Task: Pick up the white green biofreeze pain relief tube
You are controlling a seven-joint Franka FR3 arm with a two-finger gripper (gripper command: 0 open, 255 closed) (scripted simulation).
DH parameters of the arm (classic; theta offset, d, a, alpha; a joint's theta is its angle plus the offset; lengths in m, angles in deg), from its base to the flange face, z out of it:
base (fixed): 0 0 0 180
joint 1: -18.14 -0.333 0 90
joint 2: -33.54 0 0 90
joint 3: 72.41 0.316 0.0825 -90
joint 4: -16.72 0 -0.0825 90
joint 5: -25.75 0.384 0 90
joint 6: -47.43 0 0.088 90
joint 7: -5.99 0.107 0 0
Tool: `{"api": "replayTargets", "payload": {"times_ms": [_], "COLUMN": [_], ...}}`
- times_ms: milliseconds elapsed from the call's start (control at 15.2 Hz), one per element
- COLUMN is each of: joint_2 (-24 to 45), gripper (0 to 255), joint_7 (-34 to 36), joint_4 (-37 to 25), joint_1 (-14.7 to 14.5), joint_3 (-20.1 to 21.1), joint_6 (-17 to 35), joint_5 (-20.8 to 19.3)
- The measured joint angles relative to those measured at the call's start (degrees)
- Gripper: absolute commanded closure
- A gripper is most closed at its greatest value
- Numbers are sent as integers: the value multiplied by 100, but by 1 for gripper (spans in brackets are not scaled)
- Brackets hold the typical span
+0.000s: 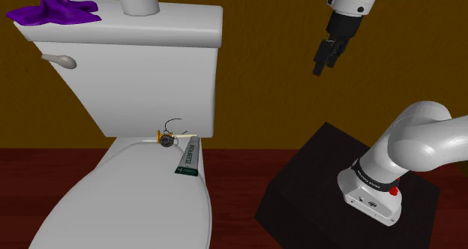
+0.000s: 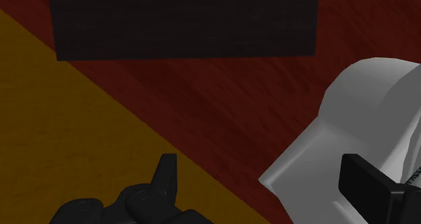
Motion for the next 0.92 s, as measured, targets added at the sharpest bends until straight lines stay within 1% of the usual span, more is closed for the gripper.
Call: {"api": "replayTargets", "payload": {"times_ms": [66, 198, 330, 594, 726, 924], "joint_2": [0, -35, -110, -65, 56, 403], "gripper": [0, 0, 0, 0, 0, 0], "joint_7": [0, 255, 671, 1484, 1923, 2551], "joint_4": [0, 128, 312, 683, 758, 711], "joint_1": [0, -26, -80, -159, -198, -179], "joint_3": [0, 188, 499, 1125, 1480, 1987], "joint_6": [0, 155, 359, 979, 1285, 1747], "joint_5": [0, 120, 319, 690, 874, 1061]}}
